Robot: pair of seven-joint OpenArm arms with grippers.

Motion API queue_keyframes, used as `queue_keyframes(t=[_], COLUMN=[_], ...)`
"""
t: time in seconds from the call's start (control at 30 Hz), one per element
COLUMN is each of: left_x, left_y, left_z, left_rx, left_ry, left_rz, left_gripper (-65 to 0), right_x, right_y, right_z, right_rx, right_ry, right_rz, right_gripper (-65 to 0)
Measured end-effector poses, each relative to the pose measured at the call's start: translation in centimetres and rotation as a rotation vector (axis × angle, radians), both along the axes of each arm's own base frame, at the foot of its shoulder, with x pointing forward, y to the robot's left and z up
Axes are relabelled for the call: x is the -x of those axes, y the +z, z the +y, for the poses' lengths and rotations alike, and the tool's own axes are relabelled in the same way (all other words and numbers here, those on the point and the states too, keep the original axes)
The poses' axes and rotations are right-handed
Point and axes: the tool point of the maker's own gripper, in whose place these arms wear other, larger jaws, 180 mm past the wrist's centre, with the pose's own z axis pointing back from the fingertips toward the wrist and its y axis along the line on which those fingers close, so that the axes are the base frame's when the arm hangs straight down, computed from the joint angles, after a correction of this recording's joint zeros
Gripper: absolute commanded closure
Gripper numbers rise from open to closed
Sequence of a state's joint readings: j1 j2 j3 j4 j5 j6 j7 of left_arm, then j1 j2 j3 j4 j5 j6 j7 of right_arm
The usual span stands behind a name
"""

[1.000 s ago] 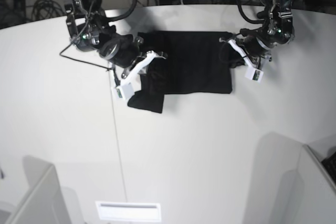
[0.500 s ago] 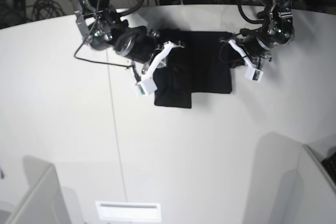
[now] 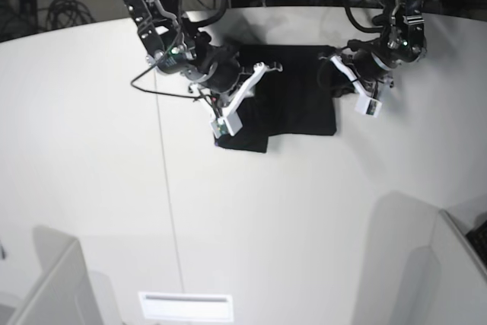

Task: Fold the T-shirt properly
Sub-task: 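Fold the strip end with the right gripper over onto the stack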

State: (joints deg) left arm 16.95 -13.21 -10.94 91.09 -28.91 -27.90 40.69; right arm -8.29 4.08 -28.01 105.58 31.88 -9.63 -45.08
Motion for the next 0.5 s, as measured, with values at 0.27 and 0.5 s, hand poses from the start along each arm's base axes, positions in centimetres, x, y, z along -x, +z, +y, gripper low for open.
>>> queue_keyframes(t=[0.27, 0.5], left_x=[0.2, 0.4], left_y=[0.0, 0.0], left_z=[0.3, 0.3], left_rx=[-0.015, -0.014], left_ry=[-0.013, -0.012], left_rz=[0.007, 0.009], left_gripper=[0.0, 0.0], right_x=[0.0, 0.5], right_y=[-0.8, -1.5], right_z=[1.3, 2.3], right_rx=[0.024, 0.041], right_ry=[0.062, 0.108], right_rz=[0.004, 0.018], right_gripper=[0.0, 0.0])
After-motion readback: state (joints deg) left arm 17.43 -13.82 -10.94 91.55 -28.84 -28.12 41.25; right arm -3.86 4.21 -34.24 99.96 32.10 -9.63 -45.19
